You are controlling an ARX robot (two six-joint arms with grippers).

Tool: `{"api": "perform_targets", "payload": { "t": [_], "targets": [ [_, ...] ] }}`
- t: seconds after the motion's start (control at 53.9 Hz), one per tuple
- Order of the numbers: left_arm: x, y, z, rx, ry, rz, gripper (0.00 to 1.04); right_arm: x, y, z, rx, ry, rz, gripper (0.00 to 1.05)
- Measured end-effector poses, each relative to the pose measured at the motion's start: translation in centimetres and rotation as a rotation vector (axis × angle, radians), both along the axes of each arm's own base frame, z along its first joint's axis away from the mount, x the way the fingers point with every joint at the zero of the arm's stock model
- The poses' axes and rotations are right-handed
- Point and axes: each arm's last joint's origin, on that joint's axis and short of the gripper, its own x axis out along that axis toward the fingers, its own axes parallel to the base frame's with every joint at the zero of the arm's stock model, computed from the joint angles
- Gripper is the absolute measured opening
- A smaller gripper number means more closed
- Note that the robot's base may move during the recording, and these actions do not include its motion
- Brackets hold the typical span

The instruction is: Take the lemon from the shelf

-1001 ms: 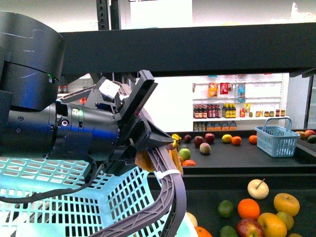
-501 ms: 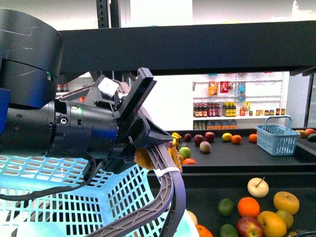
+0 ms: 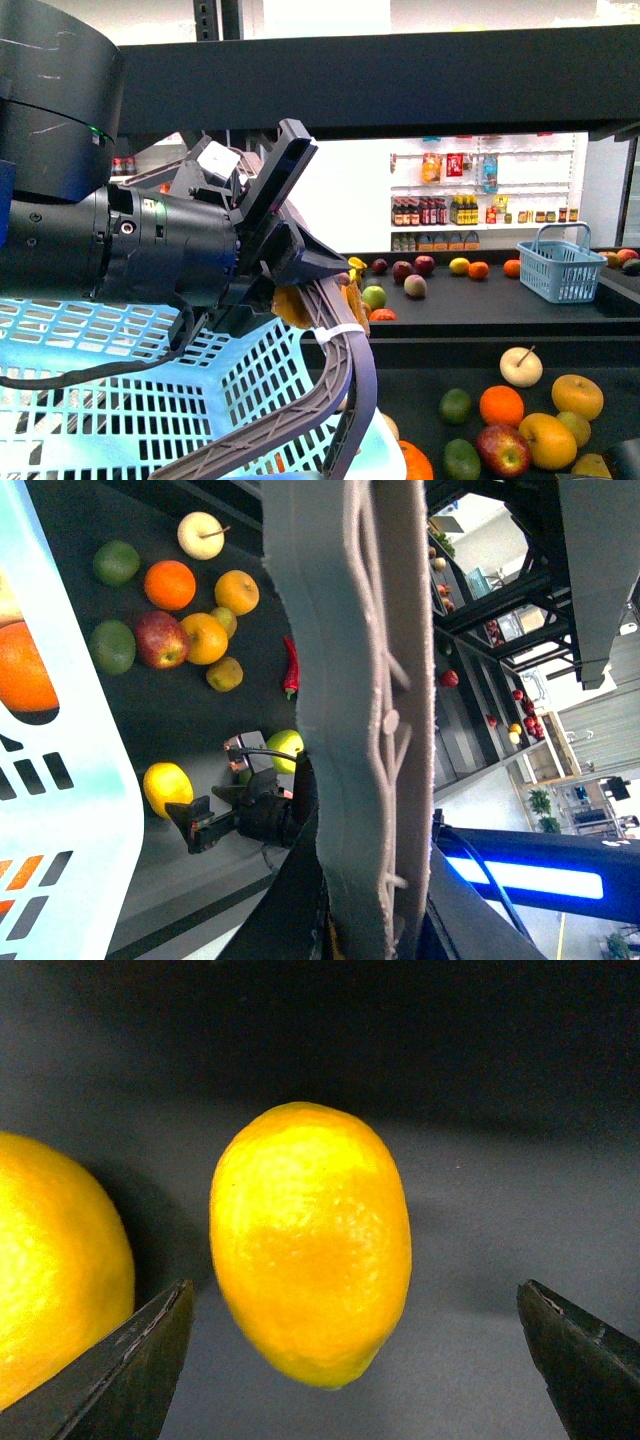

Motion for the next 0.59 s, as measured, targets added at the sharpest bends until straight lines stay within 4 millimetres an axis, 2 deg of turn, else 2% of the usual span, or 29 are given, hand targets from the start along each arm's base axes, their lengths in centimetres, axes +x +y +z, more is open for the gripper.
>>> {"api": "perform_targets", "payload": {
  "t": [0.501,0.593],
  "targets": [
    [0.0,0.0,0.0,0.000,0.000,-0.001,0.11,1.5,1.6,-1.9,-0.017,-0.017,0.028,0.97],
    [0.0,0.0,0.0,0.000,0.000,0.000,0.11,1.5,1.7,-2.1,-0.017,-0.017,0.029,0.85]
  ]
}}
